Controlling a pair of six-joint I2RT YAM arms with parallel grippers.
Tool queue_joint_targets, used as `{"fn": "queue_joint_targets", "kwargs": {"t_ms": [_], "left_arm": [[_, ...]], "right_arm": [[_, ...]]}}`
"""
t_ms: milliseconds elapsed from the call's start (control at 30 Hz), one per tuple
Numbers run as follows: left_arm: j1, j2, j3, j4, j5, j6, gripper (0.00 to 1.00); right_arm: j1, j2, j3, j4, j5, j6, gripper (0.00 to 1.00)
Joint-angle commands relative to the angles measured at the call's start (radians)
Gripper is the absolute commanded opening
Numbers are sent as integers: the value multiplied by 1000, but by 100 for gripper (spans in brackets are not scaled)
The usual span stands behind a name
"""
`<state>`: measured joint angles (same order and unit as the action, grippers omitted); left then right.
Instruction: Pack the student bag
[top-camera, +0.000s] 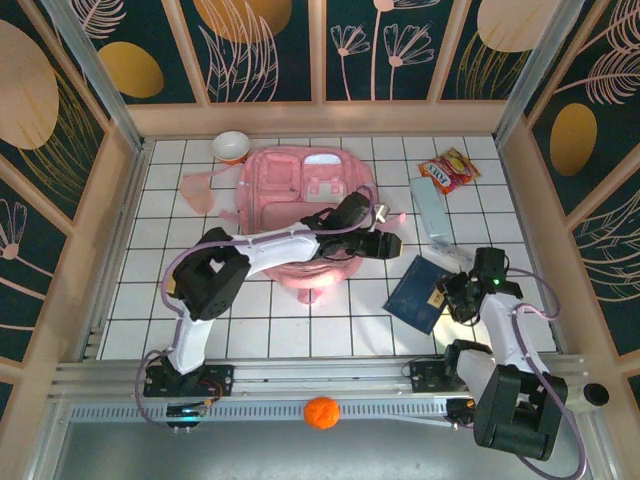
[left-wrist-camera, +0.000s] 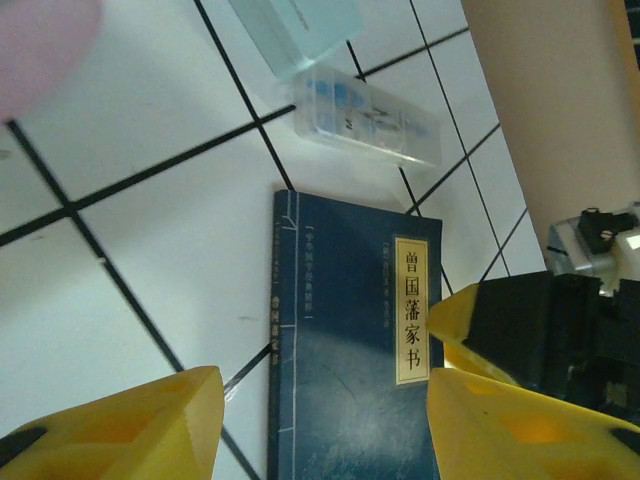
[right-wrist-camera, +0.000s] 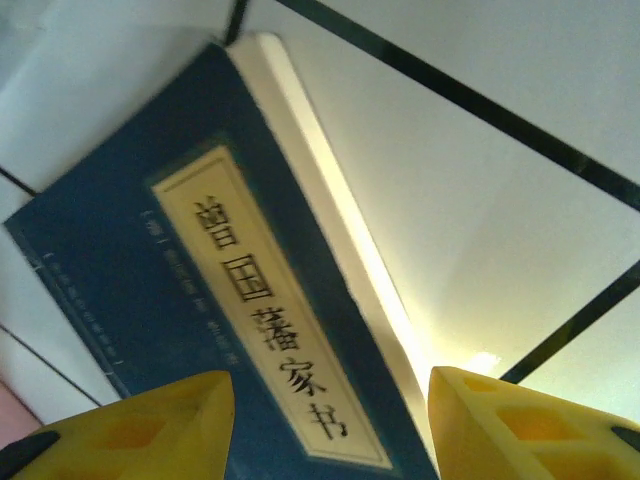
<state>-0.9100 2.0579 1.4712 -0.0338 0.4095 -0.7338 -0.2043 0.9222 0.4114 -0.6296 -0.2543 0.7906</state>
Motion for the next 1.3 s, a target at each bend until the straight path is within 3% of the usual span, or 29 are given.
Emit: {"fn": "queue_joint_targets", "kwargs": {"t_ms": [0,133,333,400,567,700,1033,1267], "left_arm": [[1,42,70,-43,79,9,56],[1,98,115,-79,114,27,55],[3,136,165,-155,107,84,55],[5,140,176,-197,77,112,55],[39,124,148,-218,33,139,56],[58,131,144,-239,4,177,55],[59,169,156,-288,21,251,48],[57,192,147,-278,47,248,47]], "right_arm": [[-3,12,-31,65,10,27,53],[34,-3,-62,102,-35,53,42],[247,50,-73,260,-118,207,37],[284,66,-26,211,-77,203,37],[290,26,122,-53,108,123,48],[304,24,99,-19,0,88,48],[373,73,-3,86,6,133,38],[374,71,-46,103,72,148,19]]}}
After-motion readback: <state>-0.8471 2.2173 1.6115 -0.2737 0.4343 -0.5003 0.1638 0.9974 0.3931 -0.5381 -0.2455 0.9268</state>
